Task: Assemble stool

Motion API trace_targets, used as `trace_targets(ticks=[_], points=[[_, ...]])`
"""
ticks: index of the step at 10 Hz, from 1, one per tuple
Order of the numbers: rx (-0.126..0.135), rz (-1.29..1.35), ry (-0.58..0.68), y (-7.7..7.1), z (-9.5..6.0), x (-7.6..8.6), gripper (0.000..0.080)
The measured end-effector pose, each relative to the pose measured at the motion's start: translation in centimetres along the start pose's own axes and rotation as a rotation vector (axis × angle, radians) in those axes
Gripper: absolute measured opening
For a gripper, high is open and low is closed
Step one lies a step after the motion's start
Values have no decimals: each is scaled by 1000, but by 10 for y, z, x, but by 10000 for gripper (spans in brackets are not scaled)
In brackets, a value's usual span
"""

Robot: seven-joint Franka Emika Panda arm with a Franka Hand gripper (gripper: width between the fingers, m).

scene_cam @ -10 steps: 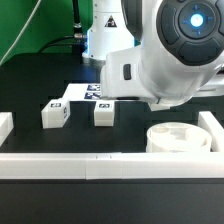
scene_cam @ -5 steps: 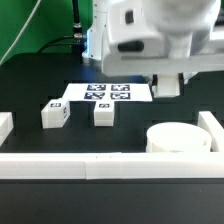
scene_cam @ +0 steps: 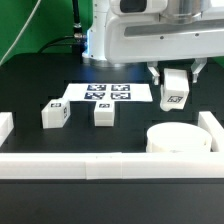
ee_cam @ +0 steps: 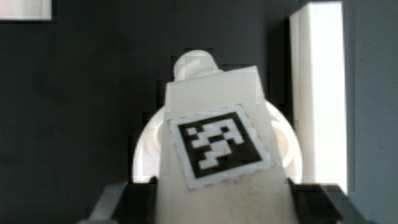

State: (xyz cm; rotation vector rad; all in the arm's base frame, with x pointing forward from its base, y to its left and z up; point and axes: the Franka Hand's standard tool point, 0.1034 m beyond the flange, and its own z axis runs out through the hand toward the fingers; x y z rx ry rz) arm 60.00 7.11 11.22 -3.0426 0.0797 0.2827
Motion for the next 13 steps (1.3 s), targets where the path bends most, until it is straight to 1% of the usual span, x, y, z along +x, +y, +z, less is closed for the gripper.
trace_targets(ticks=[1,2,3,5,6,7,8,11,12,13], points=[[7,-5,79,-4,-11,9,325],[11,-14,163,-6,-17,15,325],[13,-14,214,-5,-13,16,325],[18,-19,366,-6,-13,22,325],[20,-20,404,-6,-11,23,325],[34,-16,489,-3,-17,31,325],[34,-17,505,-4,-16,31,325],[33,-18,493,-3,-14,30,325],[35,-17,492,1,-9,33,325],[37,-19,493,2,-6,39,325]])
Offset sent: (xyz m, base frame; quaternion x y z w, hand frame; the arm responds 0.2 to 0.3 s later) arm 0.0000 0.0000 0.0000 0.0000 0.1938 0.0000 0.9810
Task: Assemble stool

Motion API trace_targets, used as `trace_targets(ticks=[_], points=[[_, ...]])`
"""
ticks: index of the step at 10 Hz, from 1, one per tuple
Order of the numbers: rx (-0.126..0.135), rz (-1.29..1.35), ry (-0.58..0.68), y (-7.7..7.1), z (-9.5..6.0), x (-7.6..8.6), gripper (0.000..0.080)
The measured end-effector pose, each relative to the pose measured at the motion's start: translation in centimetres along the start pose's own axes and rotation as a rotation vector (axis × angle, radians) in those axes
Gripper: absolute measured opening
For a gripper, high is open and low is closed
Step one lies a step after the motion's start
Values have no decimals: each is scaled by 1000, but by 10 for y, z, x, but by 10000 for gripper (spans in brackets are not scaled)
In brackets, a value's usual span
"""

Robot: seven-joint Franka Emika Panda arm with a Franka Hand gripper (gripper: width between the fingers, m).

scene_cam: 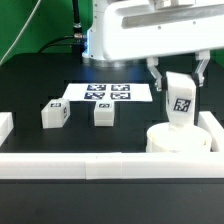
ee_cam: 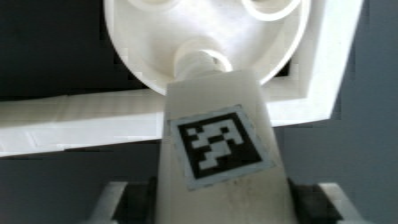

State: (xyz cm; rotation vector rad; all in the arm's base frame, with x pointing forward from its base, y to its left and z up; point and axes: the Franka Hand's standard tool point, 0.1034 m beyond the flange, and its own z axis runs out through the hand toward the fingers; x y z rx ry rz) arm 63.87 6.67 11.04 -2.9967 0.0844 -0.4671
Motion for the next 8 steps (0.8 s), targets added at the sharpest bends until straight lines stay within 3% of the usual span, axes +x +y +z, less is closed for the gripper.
trace_targets(ticks=[5,8], points=[[3,-3,-2,-2,4,0,325],[21,-3,9,-8,7,4,325]])
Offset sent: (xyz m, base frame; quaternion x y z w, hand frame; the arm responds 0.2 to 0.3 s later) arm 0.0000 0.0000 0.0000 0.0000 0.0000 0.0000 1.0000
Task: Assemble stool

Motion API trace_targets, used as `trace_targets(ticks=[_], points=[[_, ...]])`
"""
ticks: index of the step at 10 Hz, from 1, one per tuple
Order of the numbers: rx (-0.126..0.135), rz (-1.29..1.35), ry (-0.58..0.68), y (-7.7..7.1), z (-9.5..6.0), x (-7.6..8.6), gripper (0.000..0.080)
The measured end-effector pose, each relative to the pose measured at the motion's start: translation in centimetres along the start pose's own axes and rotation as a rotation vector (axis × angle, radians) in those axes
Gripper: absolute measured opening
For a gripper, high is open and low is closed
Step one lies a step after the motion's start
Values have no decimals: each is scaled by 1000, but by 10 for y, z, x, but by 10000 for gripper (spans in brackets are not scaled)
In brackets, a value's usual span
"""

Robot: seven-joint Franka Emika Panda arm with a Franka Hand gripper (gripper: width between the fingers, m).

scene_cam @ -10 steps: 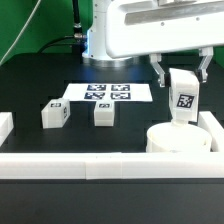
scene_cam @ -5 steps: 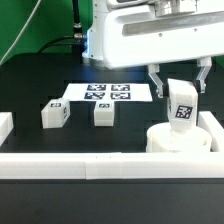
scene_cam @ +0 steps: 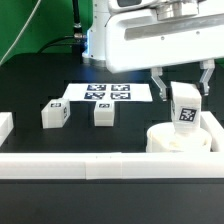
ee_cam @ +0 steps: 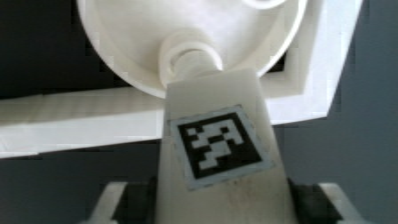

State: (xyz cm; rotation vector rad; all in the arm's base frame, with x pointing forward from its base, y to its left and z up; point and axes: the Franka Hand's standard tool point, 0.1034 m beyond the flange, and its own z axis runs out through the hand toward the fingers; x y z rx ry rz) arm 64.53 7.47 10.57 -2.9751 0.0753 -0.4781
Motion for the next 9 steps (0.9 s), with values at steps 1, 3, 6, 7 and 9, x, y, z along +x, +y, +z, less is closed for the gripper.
trace_targets(ticks=[1,3,6,7,9], points=[[0,0,-2,0,1,-1,325],[-1,0,-2,0,1,-1,325],[-2,-8,-6,3,7,-3,325],[-3,-7,-8,4,8,-4,325],[-5,-8,1,4,13,-7,325]])
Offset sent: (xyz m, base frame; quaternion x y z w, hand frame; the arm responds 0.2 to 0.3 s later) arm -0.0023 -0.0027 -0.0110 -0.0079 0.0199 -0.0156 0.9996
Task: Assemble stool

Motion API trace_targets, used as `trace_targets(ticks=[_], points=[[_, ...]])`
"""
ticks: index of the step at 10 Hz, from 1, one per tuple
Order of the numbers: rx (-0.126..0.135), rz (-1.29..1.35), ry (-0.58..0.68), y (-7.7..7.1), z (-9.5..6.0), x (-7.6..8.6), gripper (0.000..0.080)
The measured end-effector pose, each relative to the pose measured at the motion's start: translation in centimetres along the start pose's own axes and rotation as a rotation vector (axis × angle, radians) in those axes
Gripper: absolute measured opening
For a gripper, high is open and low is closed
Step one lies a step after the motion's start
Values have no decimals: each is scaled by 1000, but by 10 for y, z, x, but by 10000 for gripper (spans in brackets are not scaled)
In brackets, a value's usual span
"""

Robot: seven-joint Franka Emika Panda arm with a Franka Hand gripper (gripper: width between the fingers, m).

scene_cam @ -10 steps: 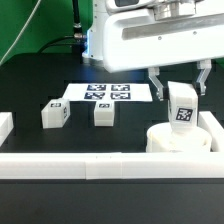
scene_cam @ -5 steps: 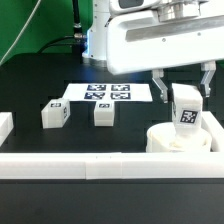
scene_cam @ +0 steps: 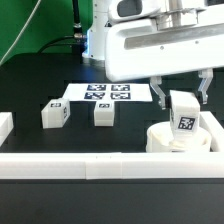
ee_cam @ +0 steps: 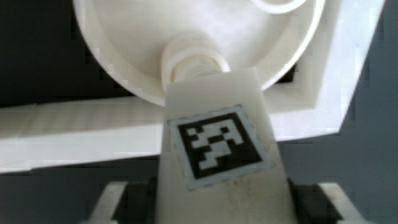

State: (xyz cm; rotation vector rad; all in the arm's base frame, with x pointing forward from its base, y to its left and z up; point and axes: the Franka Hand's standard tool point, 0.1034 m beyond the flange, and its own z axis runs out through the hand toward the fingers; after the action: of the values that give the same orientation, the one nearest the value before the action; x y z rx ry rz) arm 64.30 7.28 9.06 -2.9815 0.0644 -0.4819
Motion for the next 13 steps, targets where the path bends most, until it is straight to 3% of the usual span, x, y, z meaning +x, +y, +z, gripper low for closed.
trace_targets(ticks=[10,11,12,13], points=[[-2,17,33,-4,3,-3,331],[0,16,32,-5,2,-1,537],[-1,12,30,-4,0,0,537],[-1,12,27,-3,-3,2,627]])
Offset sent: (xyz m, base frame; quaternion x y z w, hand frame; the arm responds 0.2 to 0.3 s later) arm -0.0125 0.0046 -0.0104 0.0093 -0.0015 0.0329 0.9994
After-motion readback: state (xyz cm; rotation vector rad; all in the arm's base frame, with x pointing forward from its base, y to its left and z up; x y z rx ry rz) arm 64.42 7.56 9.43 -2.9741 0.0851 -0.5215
